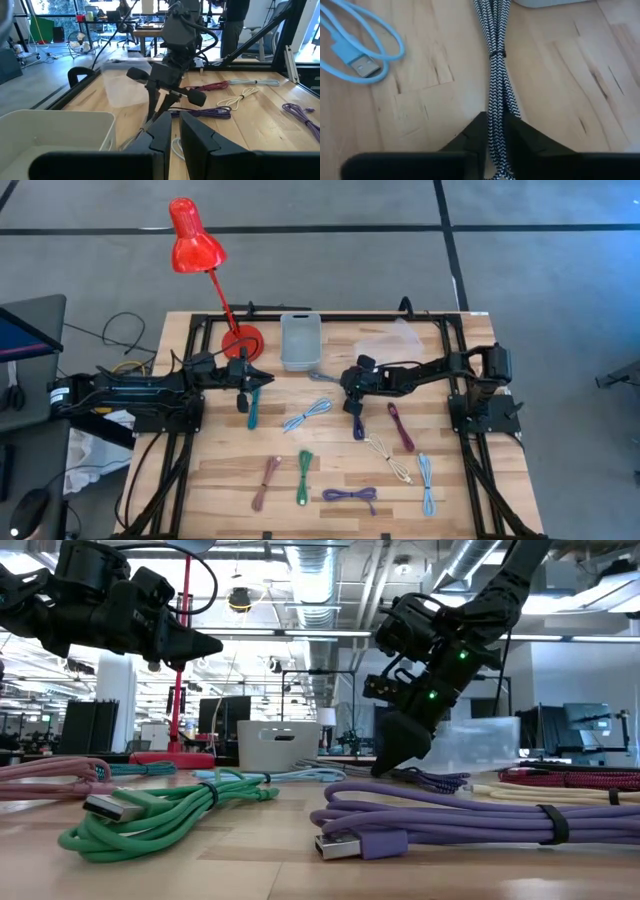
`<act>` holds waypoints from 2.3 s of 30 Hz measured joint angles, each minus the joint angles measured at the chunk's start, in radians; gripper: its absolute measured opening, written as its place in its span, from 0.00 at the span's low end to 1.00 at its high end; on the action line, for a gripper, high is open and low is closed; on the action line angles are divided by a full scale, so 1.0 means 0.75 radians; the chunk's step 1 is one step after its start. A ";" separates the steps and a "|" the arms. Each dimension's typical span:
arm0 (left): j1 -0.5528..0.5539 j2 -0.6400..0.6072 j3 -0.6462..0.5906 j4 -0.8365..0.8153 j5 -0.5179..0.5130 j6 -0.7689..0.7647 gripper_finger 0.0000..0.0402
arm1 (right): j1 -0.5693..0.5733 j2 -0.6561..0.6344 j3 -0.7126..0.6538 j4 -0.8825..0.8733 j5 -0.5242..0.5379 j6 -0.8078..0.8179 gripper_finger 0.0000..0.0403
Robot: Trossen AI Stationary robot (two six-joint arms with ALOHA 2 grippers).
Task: Pick & Place USB Port
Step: Put the gray charger cable into the transparent bin
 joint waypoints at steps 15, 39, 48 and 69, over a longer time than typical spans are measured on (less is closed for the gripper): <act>0.000 0.000 0.000 0.000 0.000 0.000 0.10 | 0.001 -0.140 0.023 -0.065 0.034 -0.120 0.00; 0.000 0.000 0.000 0.001 0.000 0.000 0.10 | 0.000 -0.833 0.051 -0.875 0.434 -0.060 0.00; 0.000 0.000 0.000 0.000 0.000 0.000 0.10 | 0.000 -0.990 0.051 -1.187 0.470 -0.008 0.00; 0.000 0.001 0.000 0.000 0.000 0.000 0.10 | -0.151 -1.063 -0.077 -1.163 0.407 -0.135 0.00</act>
